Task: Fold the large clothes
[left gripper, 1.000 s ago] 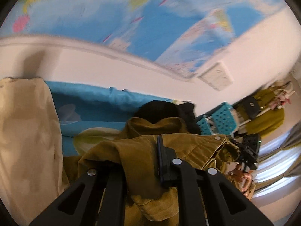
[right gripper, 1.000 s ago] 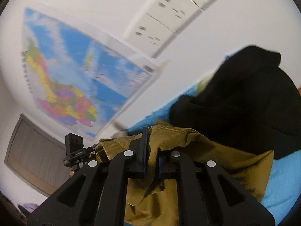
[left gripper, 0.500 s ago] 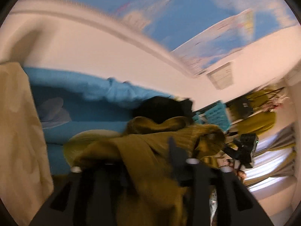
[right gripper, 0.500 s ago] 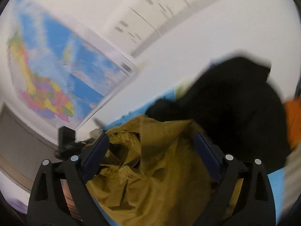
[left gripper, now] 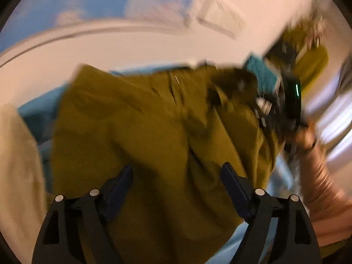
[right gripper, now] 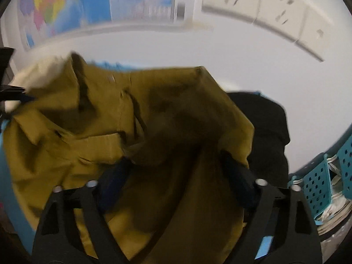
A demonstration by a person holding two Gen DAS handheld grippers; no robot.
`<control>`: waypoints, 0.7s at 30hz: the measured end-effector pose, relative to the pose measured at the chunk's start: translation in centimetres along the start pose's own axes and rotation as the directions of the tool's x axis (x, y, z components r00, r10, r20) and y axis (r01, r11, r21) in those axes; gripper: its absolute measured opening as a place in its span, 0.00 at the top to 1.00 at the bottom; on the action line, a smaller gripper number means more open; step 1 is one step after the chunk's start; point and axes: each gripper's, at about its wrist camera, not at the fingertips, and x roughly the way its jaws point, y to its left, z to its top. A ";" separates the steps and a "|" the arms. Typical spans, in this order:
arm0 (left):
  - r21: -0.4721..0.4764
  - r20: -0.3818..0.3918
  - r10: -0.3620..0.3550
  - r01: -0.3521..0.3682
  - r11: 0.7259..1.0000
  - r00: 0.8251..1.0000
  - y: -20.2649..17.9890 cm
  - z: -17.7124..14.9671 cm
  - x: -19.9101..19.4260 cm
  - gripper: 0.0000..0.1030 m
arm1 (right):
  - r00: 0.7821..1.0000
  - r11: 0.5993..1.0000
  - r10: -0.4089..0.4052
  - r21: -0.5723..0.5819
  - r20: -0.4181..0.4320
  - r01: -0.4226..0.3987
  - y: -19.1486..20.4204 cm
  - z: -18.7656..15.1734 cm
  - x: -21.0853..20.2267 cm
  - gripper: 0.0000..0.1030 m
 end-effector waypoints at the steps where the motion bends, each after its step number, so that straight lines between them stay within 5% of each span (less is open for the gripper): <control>1: 0.027 -0.016 0.027 -0.026 0.999 1.000 -0.5 -0.2 0.7 0.22 | 1.000 1.000 0.022 0.008 -0.015 -0.021 -0.3 -0.1 0.4 0.47; 2: 0.066 -0.034 0.087 -0.085 0.994 0.996 -1.1 -0.4 1.7 0.27 | 0.997 0.997 0.074 0.033 -0.021 -0.073 -0.9 -0.1 0.5 0.68; 3: 0.080 -0.043 0.116 -0.113 0.990 0.992 -1.2 -0.6 2.2 0.53 | 0.995 0.994 0.095 0.054 -0.015 -0.094 -1.4 0.0 0.2 0.88; 6: 0.032 -0.035 0.148 -0.147 0.989 0.988 0.0 -0.4 2.2 0.93 | 0.977 0.966 0.183 0.166 0.107 -0.199 -4.3 -0.1 -3.6 0.93; 8: -0.020 0.034 0.198 -0.197 0.980 0.980 1.3 -0.1 0.8 0.95 | 0.960 0.941 0.194 0.238 0.204 -0.241 -7.2 -0.6 -6.2 0.93; 11: -0.155 0.103 0.177 -0.159 0.975 0.979 4.1 0.1 -1.3 0.95 | 0.956 0.890 0.153 0.386 0.251 -0.244 -11.9 -2.0 -6.7 0.93; 13: -0.192 0.097 0.164 -0.143 0.971 0.982 5.2 -0.3 -1.3 0.91 | 0.972 0.862 0.163 0.455 0.172 -0.225 -13.2 -2.8 -3.7 0.92; 15: -0.171 0.041 0.212 -0.202 0.964 0.976 5.2 -0.9 0.1 0.86 | 0.979 0.856 0.175 0.476 0.102 -0.203 -13.1 -2.8 -0.8 0.81; 17: -0.133 0.030 0.246 -0.240 0.962 0.969 4.5 -1.3 0.5 0.84 | 0.975 0.850 0.193 0.478 0.110 -0.222 -12.9 -3.0 -0.1 0.71; 19: -0.142 0.031 0.218 -0.212 0.967 0.975 4.5 -1.2 -0.4 0.67 | 0.972 0.844 0.175 0.484 0.157 -0.230 -12.8 -3.5 -1.6 0.44; 21: -0.154 0.105 0.212 -0.194 0.969 0.972 3.9 -0.6 -2.0 0.47 | 0.965 0.860 0.150 0.454 0.215 -0.235 -12.4 -3.5 -3.6 0.41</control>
